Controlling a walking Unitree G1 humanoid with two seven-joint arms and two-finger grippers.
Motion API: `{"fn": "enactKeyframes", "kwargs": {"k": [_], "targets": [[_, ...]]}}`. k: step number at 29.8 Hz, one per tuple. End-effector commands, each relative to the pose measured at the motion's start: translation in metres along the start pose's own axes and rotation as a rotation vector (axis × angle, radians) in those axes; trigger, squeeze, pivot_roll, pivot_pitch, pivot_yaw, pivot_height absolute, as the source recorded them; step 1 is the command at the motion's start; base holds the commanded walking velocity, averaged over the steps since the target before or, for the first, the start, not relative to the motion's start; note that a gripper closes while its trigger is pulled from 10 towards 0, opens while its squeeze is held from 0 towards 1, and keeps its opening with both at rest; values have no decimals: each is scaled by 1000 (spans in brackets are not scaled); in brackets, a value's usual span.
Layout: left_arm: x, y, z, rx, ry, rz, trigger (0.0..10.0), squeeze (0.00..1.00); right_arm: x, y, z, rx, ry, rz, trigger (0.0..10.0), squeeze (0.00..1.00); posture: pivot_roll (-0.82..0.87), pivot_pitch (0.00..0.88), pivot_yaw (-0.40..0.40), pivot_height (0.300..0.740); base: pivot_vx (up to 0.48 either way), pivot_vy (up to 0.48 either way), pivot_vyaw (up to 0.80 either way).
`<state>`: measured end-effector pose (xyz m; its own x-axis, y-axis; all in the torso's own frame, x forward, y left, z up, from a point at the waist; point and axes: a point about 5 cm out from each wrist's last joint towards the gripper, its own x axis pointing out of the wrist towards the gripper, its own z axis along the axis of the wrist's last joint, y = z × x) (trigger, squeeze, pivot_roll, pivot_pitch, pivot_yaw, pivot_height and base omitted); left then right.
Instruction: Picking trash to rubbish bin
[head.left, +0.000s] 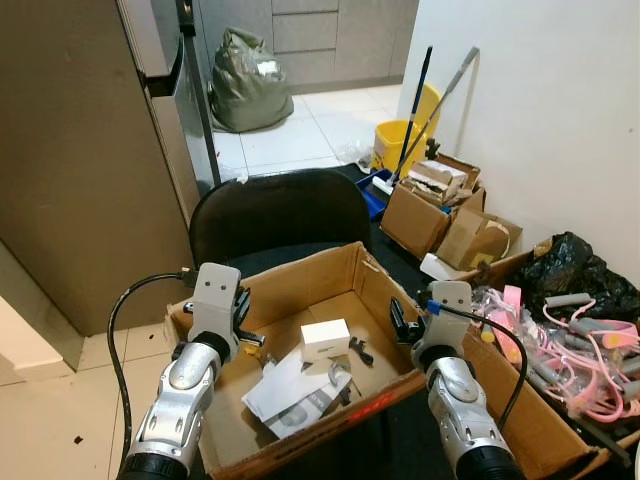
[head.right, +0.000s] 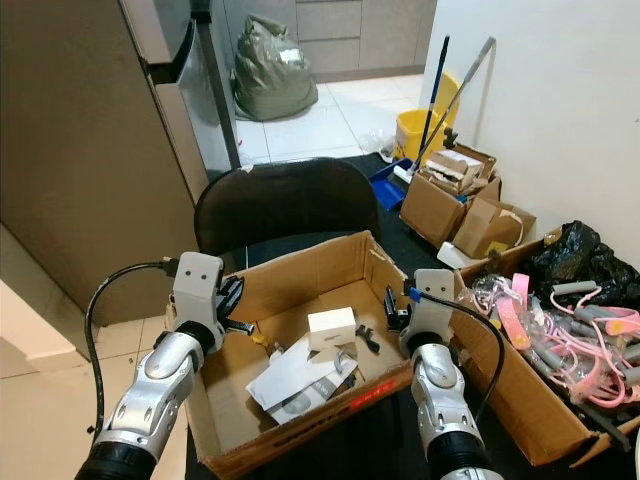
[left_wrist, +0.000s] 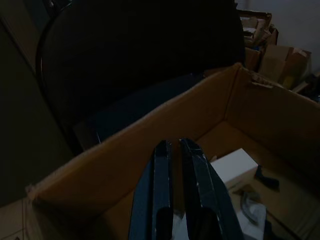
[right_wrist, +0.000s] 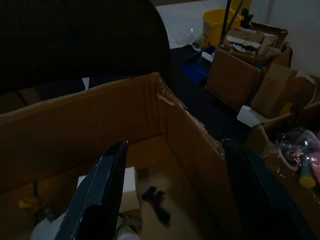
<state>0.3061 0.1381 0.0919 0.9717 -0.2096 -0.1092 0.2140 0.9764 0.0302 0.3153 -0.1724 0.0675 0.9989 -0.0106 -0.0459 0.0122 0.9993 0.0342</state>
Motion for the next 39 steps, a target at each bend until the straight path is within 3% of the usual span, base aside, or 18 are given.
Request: {"fn": "enactKeyframes", "kwargs": {"k": [1,16,29,39], "targets": [[-1,-1,-4,-28,7,3,10000,0,-3,1,-4,4,20,1,10000,0,-30,47,21,740,-281,0,0],[-1,-2,-4,-27,4,-4,10000,0,-5,2,-5,-3,37,12,10000,0,-33,45,14,740,-284,0,0],[-1,-2,-6,-19,17,-14,10000,0,-5,4,-4,-1,53,18,10000,0,-32,50,9,740,0,0,0],[0,-1,-3,10,2,-12,10000,0,-6,-1,-8,-8,81,-15,10000,0,-27,58,14,740,0,0,-720]]}}
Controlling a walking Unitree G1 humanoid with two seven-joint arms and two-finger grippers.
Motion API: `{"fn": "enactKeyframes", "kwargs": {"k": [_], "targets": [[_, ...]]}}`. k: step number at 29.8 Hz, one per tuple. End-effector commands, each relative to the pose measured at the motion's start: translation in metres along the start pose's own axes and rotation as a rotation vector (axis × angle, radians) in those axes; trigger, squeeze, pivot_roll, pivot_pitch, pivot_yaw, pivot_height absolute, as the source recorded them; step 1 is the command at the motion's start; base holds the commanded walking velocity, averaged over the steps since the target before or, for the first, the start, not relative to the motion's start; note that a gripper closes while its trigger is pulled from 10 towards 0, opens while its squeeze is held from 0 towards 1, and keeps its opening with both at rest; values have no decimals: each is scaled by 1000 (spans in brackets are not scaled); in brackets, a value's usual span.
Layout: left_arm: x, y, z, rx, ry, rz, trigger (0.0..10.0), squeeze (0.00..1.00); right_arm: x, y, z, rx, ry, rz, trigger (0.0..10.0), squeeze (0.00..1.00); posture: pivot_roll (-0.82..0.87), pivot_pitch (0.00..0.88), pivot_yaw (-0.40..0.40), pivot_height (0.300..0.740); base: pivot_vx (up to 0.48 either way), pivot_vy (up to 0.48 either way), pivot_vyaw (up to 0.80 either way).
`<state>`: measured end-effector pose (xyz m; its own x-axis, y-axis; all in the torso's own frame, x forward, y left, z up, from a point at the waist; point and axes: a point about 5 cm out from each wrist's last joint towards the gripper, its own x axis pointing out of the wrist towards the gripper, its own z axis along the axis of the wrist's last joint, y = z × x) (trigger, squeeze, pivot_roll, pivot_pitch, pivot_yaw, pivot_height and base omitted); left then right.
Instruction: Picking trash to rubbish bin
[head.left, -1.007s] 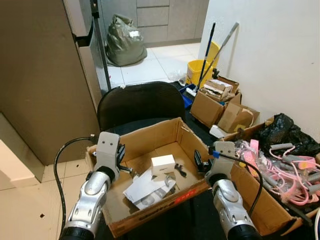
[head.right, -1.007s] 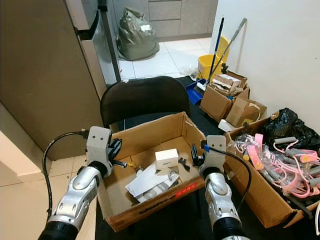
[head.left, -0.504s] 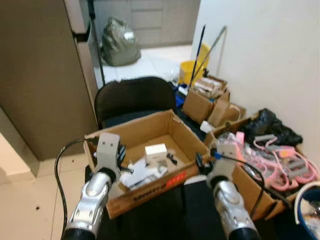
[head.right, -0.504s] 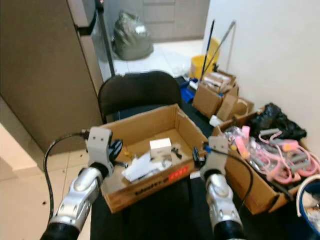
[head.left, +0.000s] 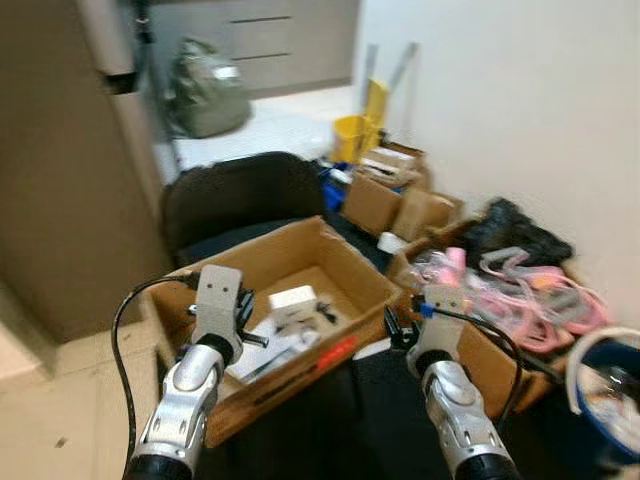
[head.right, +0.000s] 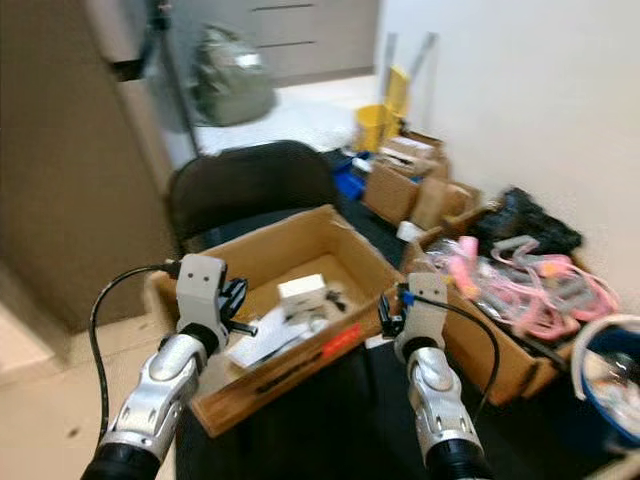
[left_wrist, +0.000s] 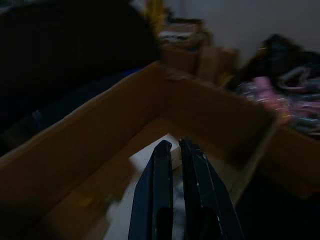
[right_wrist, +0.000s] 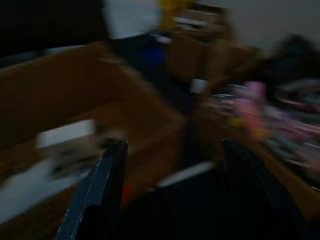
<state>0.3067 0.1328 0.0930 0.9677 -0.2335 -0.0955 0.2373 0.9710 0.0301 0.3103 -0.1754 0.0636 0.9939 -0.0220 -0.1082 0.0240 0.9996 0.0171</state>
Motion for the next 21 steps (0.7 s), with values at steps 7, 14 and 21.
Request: {"fn": "enactKeyframes", "kwargs": {"k": [7,14,21], "targets": [[-1,3,-4,11,17,9,10000,0,-3,-1,-5,4,22,-27,10000,0,-26,60,20,740,0,0,-800],[-1,1,-7,46,29,-10,10000,0,-8,-4,-13,-14,46,-54,10000,0,-26,59,22,740,0,0,-800],[-1,0,-7,42,28,-15,10000,0,-9,-5,-14,-13,49,-63,10000,0,-27,59,25,740,0,0,-800]]}}
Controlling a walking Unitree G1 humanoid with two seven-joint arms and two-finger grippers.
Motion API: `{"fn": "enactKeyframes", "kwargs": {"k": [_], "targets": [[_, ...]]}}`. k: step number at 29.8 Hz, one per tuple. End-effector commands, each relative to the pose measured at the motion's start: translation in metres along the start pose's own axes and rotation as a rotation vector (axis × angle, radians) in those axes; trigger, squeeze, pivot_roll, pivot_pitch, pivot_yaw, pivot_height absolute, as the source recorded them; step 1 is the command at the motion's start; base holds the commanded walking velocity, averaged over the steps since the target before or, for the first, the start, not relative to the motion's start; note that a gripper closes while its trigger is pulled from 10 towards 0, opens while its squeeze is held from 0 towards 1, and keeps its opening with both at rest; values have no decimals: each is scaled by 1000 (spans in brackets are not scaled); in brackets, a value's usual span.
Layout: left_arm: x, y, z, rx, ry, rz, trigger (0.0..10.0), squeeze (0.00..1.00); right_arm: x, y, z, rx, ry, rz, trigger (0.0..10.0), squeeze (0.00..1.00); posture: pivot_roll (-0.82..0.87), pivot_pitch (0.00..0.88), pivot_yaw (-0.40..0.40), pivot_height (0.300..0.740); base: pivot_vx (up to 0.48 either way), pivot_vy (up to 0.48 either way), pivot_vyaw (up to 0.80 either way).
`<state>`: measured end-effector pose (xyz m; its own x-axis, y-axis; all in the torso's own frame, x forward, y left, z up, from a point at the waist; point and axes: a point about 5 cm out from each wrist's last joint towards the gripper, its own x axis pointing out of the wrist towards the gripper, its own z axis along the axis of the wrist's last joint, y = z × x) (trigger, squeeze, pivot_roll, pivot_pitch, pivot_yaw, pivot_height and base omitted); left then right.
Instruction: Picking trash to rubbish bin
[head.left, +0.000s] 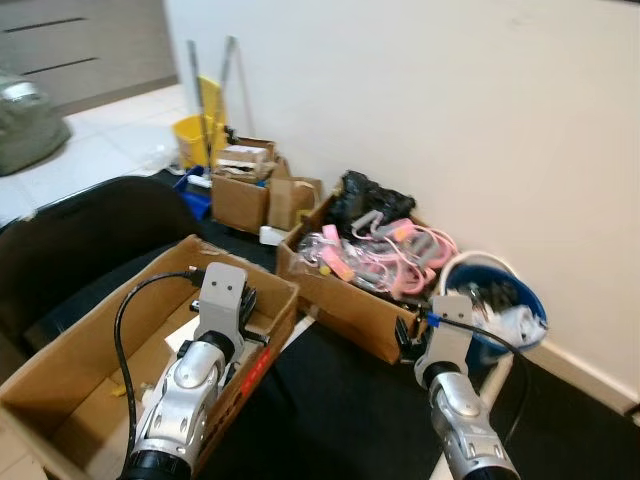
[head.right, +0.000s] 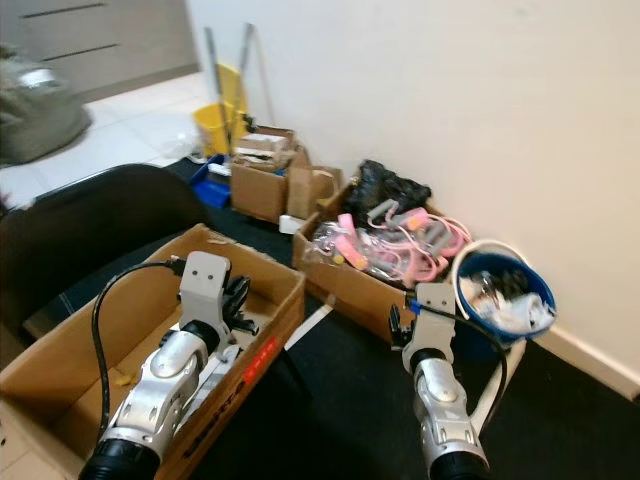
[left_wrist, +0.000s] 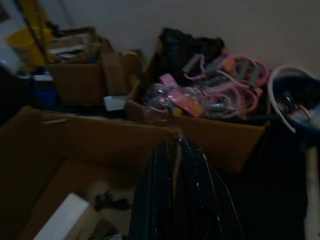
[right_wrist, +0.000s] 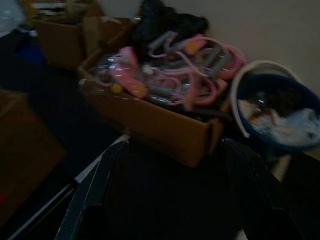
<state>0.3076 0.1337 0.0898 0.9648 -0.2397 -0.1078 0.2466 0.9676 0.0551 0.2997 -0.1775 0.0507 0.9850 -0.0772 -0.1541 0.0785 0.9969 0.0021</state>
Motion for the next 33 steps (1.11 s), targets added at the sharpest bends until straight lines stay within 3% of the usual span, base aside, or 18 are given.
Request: {"fn": "enactKeyframes", "kwargs": {"k": [1,33], "targets": [[-1,-1,-4,15,13,-10,10000,0,0,-2,0,-5,4,-11,10000,0,-27,60,25,740,0,0,-800],[-1,-5,-2,14,1,-28,10000,0,-3,-6,-2,-17,14,-41,10000,0,-28,60,29,740,0,0,-800]]}}
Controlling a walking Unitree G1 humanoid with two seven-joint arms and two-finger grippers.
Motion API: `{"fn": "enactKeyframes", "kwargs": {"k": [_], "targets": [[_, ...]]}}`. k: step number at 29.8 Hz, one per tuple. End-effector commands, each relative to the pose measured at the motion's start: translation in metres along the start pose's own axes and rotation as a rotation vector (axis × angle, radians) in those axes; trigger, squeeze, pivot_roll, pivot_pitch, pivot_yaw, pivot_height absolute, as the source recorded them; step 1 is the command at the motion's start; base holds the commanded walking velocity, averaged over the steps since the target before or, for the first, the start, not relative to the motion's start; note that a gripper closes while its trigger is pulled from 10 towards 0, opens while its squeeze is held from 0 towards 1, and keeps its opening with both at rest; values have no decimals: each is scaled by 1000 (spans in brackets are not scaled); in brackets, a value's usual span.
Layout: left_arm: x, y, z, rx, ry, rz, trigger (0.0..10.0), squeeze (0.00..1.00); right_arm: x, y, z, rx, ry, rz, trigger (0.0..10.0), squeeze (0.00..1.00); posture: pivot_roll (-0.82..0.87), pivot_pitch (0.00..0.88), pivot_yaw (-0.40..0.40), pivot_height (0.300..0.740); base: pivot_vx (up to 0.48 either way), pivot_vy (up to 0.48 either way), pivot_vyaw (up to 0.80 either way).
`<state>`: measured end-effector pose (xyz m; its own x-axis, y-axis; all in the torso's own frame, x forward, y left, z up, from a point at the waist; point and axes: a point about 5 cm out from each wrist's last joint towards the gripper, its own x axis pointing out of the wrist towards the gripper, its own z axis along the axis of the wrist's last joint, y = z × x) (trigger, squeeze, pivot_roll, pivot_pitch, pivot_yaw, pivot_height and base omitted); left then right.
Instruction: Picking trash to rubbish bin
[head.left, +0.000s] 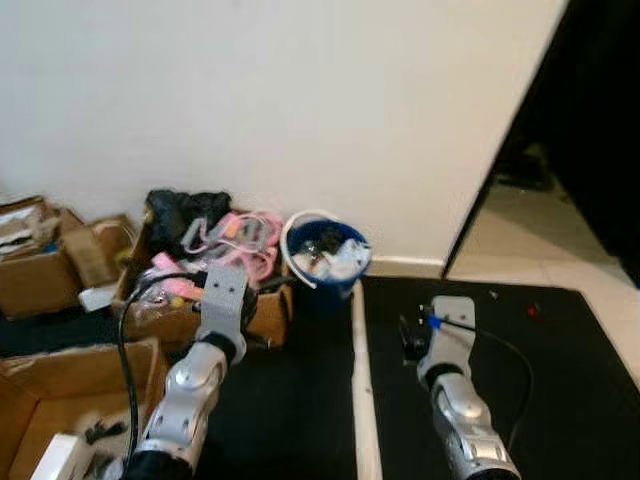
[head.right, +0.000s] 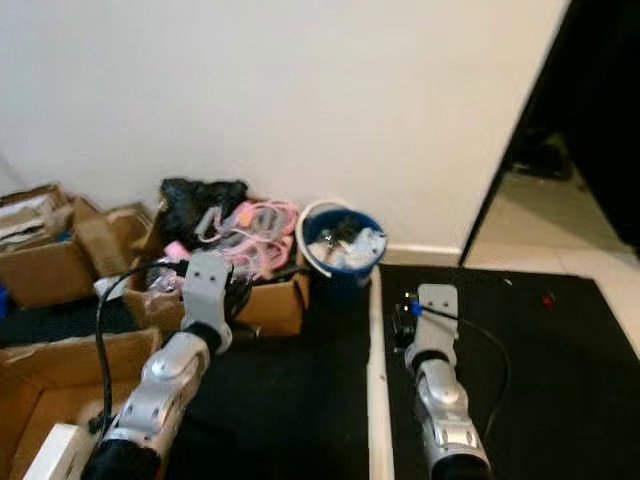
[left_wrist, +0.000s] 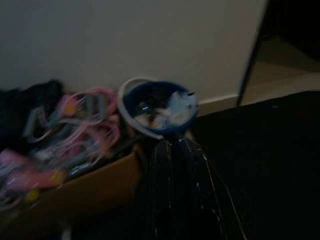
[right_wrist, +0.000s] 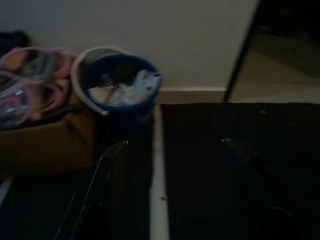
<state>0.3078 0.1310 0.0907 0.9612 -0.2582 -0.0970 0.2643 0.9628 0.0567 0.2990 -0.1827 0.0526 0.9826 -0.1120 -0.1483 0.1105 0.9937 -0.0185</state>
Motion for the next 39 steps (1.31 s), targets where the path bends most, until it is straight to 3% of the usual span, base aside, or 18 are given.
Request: {"fn": "enactKeyframes", "kwargs": {"k": [1,39], "targets": [[-1,-2,-3,10,12,-11,10000,0,-2,-1,-4,-2,20,-6,10000,0,-28,60,29,740,0,0,-800],[-1,-3,-4,13,13,-22,10000,0,-3,0,-5,-7,23,-18,10000,0,-28,58,32,740,0,0,-800]]}}
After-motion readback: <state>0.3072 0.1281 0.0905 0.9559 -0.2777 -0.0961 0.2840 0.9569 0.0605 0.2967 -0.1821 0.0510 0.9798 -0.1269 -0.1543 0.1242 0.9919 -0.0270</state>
